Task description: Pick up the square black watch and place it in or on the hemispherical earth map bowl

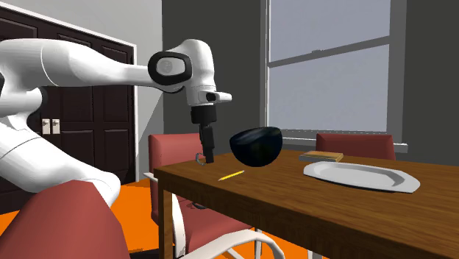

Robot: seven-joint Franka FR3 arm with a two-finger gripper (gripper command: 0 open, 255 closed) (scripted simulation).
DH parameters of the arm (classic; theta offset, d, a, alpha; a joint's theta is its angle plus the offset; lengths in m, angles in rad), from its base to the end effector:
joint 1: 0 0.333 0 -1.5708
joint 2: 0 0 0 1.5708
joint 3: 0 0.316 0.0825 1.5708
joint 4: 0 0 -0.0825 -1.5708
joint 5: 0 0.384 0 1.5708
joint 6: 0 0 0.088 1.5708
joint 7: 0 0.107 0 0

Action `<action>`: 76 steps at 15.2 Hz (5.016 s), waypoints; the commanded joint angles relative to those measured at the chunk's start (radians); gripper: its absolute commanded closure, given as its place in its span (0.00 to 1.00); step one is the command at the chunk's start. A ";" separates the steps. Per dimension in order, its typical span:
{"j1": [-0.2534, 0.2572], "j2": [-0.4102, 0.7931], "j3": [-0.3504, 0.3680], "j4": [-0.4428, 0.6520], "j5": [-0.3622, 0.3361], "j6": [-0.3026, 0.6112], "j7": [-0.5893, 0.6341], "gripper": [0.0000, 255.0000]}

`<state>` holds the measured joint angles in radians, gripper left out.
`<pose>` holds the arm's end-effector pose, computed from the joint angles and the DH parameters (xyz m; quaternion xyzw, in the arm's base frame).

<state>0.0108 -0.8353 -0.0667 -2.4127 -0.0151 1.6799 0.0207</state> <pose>0.3037 -0.0244 0.5880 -0.9982 0.0281 -0.0508 0.0168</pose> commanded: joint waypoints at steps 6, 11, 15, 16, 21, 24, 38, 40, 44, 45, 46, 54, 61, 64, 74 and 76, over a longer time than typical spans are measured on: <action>0.000 0.028 0.170 0.038 0.063 -0.047 0.239 0.00; -0.010 0.118 0.332 0.127 0.117 -0.087 0.478 0.00; -0.020 0.176 0.408 0.170 0.136 -0.093 0.591 0.00; -0.019 0.173 0.409 0.154 0.138 -0.080 0.590 0.00; -0.014 0.160 0.414 0.070 0.145 -0.009 0.587 0.00; -0.014 0.160 0.414 0.070 0.145 -0.009 0.587 0.00; -0.014 0.159 0.414 0.070 0.145 -0.010 0.587 1.00; -0.015 0.161 0.412 0.084 0.143 -0.022 0.587 1.00; -0.019 0.169 0.405 0.143 0.136 -0.073 0.585 1.00; -0.020 0.171 0.403 0.158 0.135 -0.086 0.585 1.00; -0.022 0.174 0.402 0.173 0.133 -0.098 0.585 1.00; -0.031 0.203 0.392 0.302 0.120 -0.199 0.585 1.00; -0.039 0.238 0.387 0.424 0.109 -0.286 0.586 1.00; -0.043 0.257 0.386 0.480 0.104 -0.324 0.587 1.00; -0.056 0.332 0.389 0.685 0.087 -0.455 0.594 1.00; -0.058 0.350 0.391 0.730 0.083 -0.482 0.596 1.00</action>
<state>-0.0465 -0.4928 0.3229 -1.7045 0.0693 1.2121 0.6154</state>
